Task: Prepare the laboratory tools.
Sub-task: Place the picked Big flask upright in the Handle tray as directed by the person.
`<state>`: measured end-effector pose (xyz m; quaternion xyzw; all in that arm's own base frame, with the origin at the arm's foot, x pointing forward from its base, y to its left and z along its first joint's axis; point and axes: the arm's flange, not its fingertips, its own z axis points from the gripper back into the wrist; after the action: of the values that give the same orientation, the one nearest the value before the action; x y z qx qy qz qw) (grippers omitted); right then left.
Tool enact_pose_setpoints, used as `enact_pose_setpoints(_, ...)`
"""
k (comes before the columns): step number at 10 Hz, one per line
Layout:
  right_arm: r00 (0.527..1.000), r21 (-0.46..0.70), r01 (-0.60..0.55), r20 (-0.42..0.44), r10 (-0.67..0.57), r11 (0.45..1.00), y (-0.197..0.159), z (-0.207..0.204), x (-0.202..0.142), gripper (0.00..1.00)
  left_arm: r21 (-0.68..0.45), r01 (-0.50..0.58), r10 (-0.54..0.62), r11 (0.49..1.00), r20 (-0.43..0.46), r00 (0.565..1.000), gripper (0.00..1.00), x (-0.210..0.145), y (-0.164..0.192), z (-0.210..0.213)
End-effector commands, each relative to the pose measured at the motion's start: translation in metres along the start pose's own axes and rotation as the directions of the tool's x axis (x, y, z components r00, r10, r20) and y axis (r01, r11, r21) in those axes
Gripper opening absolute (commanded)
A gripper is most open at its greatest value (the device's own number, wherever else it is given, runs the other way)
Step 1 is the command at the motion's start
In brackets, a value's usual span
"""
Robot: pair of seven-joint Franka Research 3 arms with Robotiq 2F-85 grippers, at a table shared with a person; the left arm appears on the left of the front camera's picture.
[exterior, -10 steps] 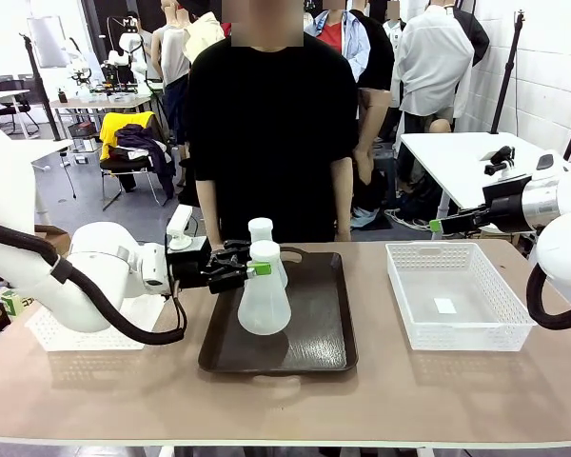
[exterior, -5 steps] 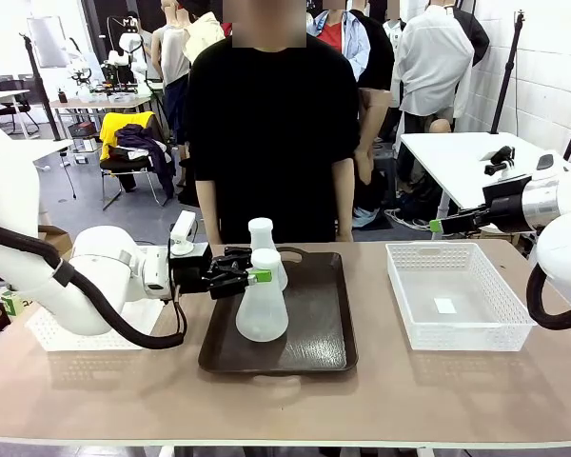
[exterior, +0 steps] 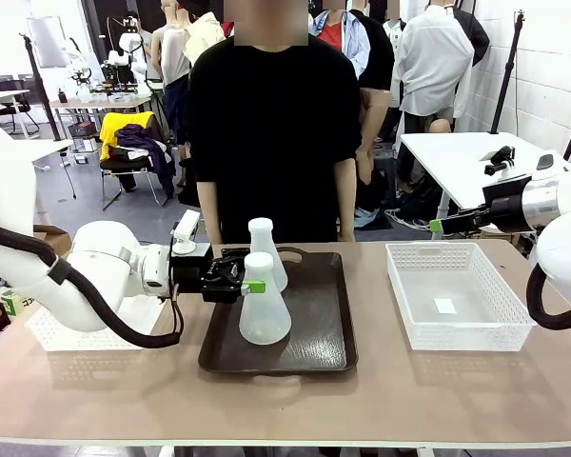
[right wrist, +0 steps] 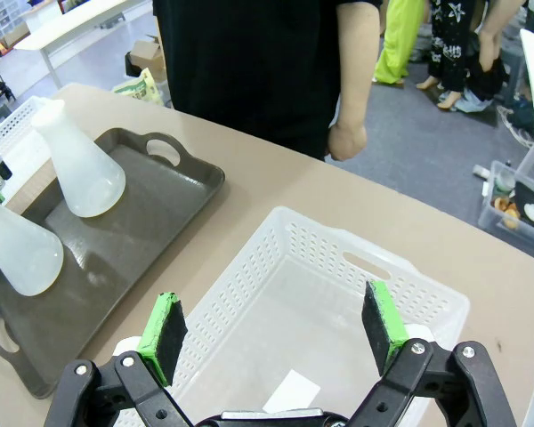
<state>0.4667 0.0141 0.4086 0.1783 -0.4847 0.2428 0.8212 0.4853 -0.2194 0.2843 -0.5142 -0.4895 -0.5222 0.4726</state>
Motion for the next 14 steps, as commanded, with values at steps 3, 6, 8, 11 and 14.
enact_pose_setpoints(3, 1.0, 0.004, 0.005, -0.002, -0.005, 1.0, 0.002, 0.001, 0.002, 1.0, -0.056, -0.039, 0.03, 0.998, -0.142, 0.989, 1.0, 0.014, -0.011, 0.001)
enact_pose_setpoints(6, 1.0, 0.004, 0.005, -0.002, -0.005, 1.0, 0.002, 0.001, 0.002, 1.0, -0.02, -0.035, 0.032, 0.999, -0.152, 0.988, 1.0, 0.014, -0.011, 0.011)
enact_pose_setpoints(8, 1.0, 0.004, 0.005, -0.002, -0.005, 1.0, 0.002, 0.001, 0.002, 1.0, -0.044, -0.027, 0.021, 0.999, -0.128, 0.992, 1.0, 0.01, -0.009, 0.004)
enact_pose_setpoints(11, 1.0, 0.004, 0.005, -0.002, -0.005, 1.0, 0.002, 0.001, 0.002, 1.0, -0.044, -0.027, 0.021, 0.999, -0.128, 0.992, 1.0, 0.01, -0.009, 0.004)
enact_pose_setpoints(14, 1.0, 0.004, 0.005, -0.002, -0.005, 1.0, 0.002, 0.001, 0.002, 1.0, -0.044, -0.027, 0.021, 0.999, -0.128, 0.992, 1.0, 0.01, -0.009, 0.004)
